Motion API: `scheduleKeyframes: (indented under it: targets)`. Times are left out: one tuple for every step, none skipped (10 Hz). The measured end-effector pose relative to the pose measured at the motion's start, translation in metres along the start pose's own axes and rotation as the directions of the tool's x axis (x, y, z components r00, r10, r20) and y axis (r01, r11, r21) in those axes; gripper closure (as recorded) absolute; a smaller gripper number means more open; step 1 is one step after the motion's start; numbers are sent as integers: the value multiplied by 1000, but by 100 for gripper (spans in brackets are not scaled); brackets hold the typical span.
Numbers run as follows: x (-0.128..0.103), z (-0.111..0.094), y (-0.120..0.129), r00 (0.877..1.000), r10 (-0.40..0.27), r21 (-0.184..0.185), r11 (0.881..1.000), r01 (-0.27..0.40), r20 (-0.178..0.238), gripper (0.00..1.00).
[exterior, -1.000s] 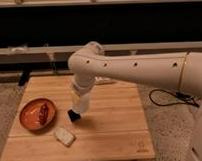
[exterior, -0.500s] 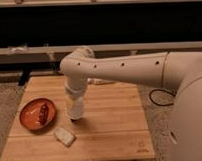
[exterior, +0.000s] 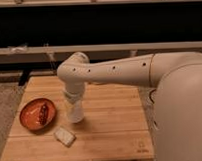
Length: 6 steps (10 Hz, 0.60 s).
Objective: Place the ceramic cup over the eraser
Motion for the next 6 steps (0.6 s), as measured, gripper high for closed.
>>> scheduleKeyframes:
  targets:
    - [-2,7,-2,1000,-3,3,1000,3,0,46]
    - [-5,14,-4,1000,-9,6,1000,9,-1,36]
    - [-8,20,-5,1000,-17,8,1000,17,-3,26]
    - [-13,25,-6,1000,-27,8,1000,27,-5,21]
    - [-18,30,-6,999,-41,7,999,41,-7,20]
    - [-20,32,-7,999,-52,8,999,52,-15,20]
